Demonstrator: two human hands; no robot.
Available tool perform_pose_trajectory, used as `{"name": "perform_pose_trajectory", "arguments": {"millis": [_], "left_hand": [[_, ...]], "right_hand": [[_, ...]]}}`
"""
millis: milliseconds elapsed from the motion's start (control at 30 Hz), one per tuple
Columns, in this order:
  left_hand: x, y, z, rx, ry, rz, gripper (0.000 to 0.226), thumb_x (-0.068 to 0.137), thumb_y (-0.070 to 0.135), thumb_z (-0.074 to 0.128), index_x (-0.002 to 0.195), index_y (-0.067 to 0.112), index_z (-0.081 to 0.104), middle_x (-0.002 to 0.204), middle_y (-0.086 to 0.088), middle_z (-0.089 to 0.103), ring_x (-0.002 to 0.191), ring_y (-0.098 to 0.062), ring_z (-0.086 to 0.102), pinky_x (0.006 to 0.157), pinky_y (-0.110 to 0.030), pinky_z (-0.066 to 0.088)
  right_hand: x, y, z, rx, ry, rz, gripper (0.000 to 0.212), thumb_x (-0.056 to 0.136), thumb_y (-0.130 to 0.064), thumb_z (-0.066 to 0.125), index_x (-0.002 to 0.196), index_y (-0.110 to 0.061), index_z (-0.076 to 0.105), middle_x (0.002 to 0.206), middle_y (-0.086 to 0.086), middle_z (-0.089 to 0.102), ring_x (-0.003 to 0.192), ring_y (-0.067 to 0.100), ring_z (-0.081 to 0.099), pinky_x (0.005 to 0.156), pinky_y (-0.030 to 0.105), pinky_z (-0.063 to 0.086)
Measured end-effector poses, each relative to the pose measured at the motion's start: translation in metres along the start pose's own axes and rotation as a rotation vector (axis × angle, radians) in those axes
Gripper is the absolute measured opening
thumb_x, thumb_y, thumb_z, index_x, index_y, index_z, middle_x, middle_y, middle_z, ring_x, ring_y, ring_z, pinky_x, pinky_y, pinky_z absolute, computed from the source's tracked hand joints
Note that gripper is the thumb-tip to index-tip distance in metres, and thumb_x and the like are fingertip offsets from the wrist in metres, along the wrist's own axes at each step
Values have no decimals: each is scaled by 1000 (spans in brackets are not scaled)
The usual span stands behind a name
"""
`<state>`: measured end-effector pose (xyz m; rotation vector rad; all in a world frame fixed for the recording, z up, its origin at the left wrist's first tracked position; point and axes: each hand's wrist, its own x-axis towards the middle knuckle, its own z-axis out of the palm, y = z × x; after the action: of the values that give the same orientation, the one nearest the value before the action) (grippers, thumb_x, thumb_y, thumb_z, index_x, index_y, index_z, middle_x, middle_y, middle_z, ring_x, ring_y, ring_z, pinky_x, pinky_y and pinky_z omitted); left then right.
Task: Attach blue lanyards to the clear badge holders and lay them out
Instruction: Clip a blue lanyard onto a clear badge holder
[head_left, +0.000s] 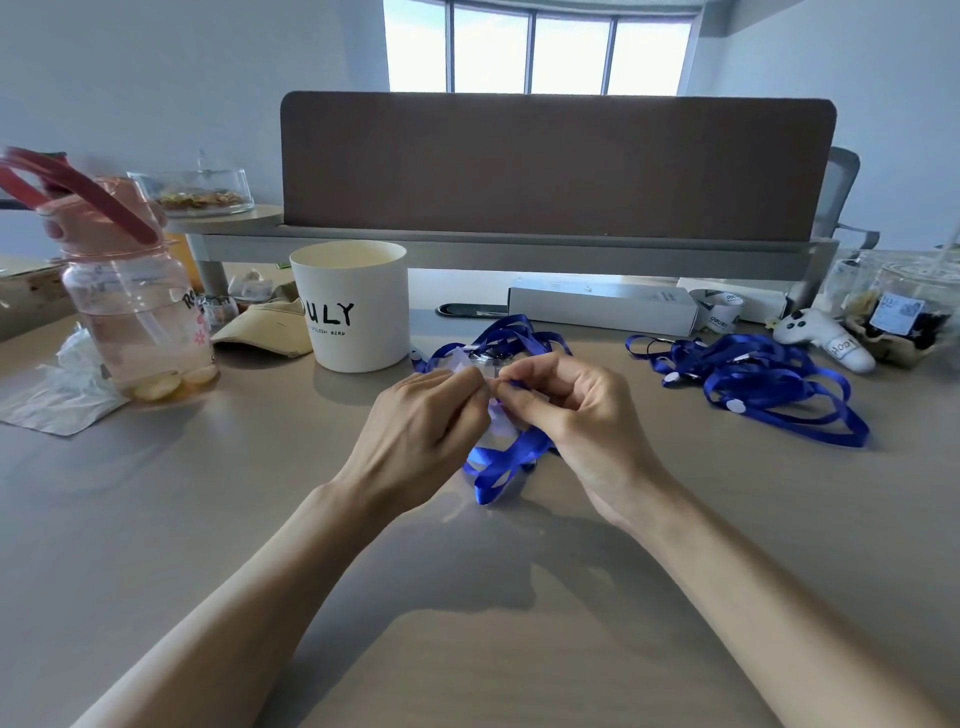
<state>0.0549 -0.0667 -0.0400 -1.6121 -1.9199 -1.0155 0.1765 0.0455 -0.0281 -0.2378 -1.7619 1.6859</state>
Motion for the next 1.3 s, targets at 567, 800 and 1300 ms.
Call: {"name": "perform_pose_trajectory", "arguments": {"millis": [567,800,1300], "left_hand": [[0,-12,4,-207,-17,-170,27,88,29,31,70,13,44,68,-4,51,65,-26,43,58,-44,41],[2,-16,1,-287,-22,-211,53,85,45,40,136,29,37,133,19,41,126,-1,37,97,-16,30],[8,-34,-2,-194,-55,-283,36,80,30,64,114,31,55,96,12,50,96,-12,50,90,-40,45]], "right_hand": [[1,7,1,187,29,111,9,85,1,68,93,-4,70,93,16,74,86,27,70,91,39,56],[2,4,-5,34,18,-16,13,88,8,62,88,-5,65,92,18,69,94,29,72,92,41,56],[8,9,-11,-253,182,-89,12,82,-9,75,82,-20,75,82,-6,75,81,12,69,75,21,55]]}}
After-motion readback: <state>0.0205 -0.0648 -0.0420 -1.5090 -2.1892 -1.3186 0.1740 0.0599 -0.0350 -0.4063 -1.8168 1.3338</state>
